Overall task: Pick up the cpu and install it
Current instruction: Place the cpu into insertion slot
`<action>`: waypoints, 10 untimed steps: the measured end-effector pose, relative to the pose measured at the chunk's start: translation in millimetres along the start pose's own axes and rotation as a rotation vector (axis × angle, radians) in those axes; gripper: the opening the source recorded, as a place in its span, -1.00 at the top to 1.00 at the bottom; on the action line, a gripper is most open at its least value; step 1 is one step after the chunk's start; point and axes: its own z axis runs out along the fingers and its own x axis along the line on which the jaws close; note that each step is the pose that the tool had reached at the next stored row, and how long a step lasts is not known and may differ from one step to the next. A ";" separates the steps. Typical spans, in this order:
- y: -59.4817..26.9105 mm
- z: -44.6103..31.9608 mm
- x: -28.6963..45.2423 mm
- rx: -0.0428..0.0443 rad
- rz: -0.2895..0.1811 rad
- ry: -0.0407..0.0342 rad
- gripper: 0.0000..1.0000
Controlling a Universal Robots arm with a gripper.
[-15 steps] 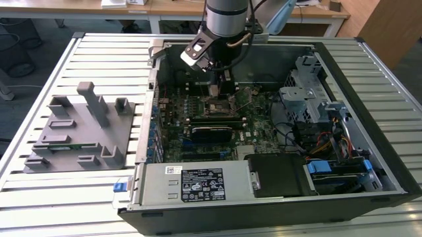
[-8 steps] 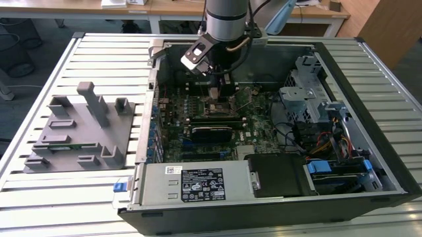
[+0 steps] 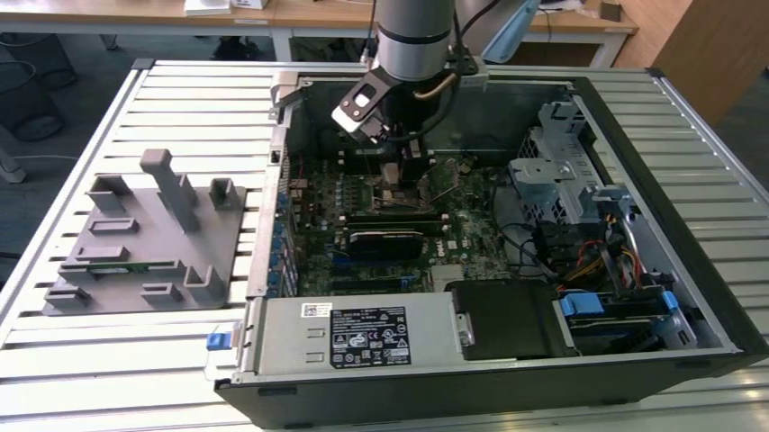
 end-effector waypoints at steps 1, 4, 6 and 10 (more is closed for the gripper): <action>0.0 0.6 0.0 0.0003 0.000 -0.0049 -0.08; 0.0 2.6 0.0 0.0017 -0.001 -0.0284 -0.08; -0.1 5.0 0.1 0.0019 -0.001 -0.0314 -0.08; 0.0 7.6 0.0 0.0020 -0.001 -0.0315 -0.08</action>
